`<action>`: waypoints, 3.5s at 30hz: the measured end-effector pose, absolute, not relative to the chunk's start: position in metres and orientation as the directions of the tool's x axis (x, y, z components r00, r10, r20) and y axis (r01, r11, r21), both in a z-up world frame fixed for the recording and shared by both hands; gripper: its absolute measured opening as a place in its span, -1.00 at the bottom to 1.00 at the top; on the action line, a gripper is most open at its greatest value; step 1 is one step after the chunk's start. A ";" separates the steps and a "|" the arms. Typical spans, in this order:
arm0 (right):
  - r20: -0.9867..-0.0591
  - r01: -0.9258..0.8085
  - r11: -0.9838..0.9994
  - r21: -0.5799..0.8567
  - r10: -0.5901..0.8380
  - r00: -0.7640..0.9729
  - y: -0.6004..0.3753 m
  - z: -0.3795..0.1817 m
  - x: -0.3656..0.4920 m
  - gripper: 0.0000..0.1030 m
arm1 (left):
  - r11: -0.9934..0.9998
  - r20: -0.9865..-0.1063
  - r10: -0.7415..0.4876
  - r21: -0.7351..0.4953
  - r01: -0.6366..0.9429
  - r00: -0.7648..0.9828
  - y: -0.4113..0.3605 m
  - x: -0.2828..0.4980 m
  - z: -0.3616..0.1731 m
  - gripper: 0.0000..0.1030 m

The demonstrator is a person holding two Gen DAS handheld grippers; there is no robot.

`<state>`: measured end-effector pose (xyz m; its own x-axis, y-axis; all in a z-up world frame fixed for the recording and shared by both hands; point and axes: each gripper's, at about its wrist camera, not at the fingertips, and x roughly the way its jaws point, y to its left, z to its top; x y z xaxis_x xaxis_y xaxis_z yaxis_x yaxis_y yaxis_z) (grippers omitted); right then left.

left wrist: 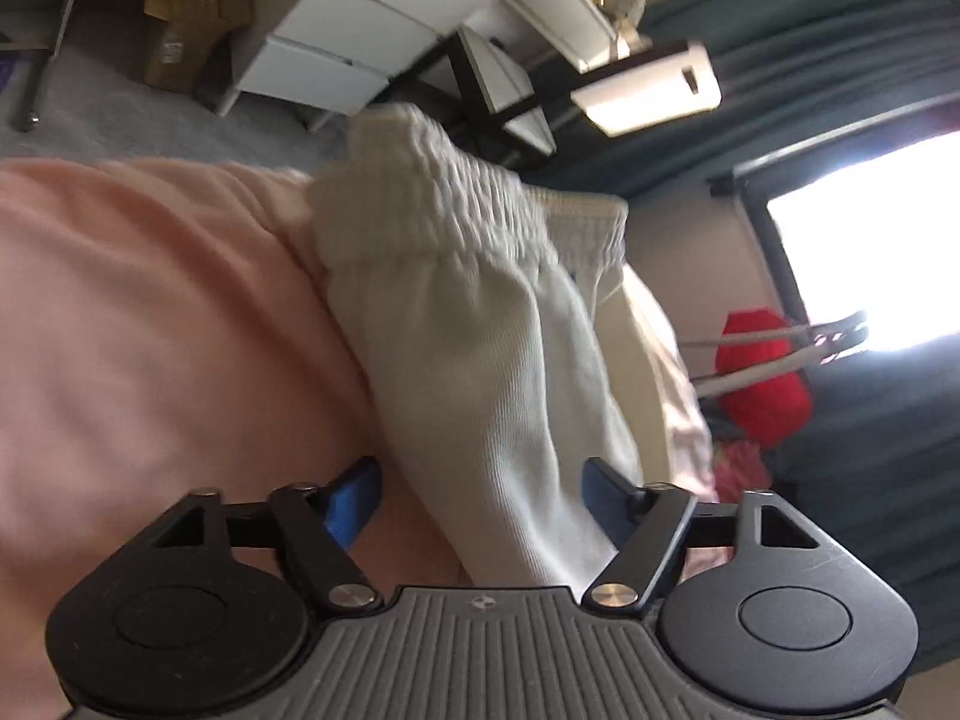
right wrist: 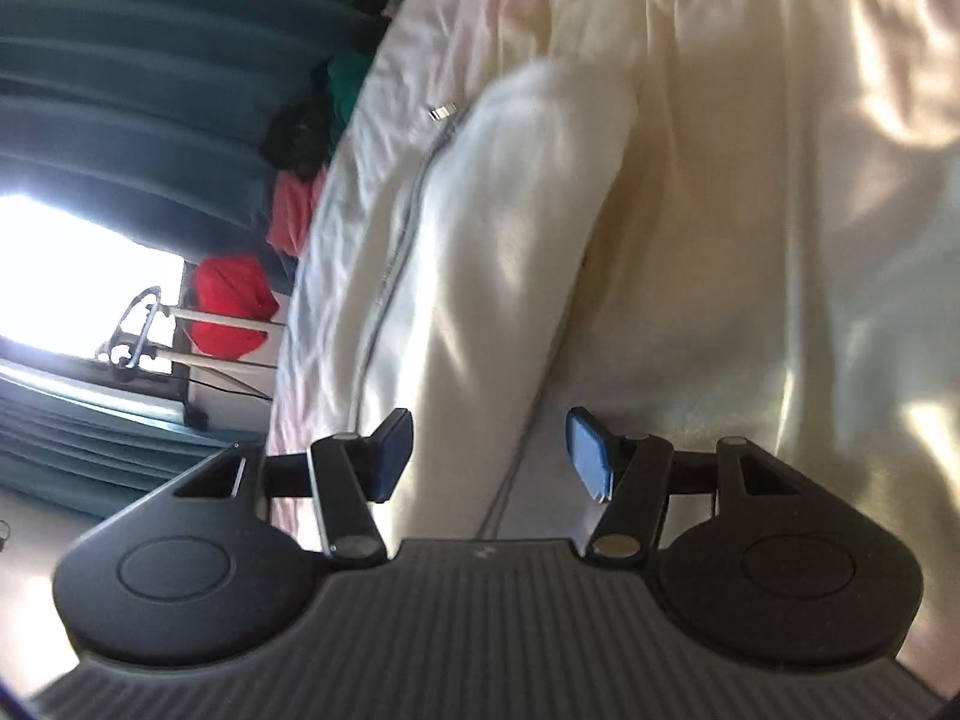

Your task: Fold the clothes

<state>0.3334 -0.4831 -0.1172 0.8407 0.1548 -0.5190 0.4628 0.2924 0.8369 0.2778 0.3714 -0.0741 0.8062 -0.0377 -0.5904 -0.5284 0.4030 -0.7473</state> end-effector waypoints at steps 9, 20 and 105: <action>-0.464 0.448 0.397 0.801 -0.061 0.883 -0.486 -0.127 0.382 -0.22 | 0.445 -0.646 0.124 -0.642 -0.624 0.753 0.354 0.337 -0.076 -0.47; -0.410 0.423 0.450 0.786 -0.132 0.902 -0.481 -0.095 0.356 -0.67 | 0.447 -0.614 0.095 -0.677 -0.585 0.783 0.362 0.282 -0.027 -0.85; -0.150 0.109 0.992 0.067 -0.098 0.984 -0.261 0.025 0.223 -0.62 | 0.999 -0.631 0.031 0.031 -0.014 0.775 0.077 0.105 -0.048 0.61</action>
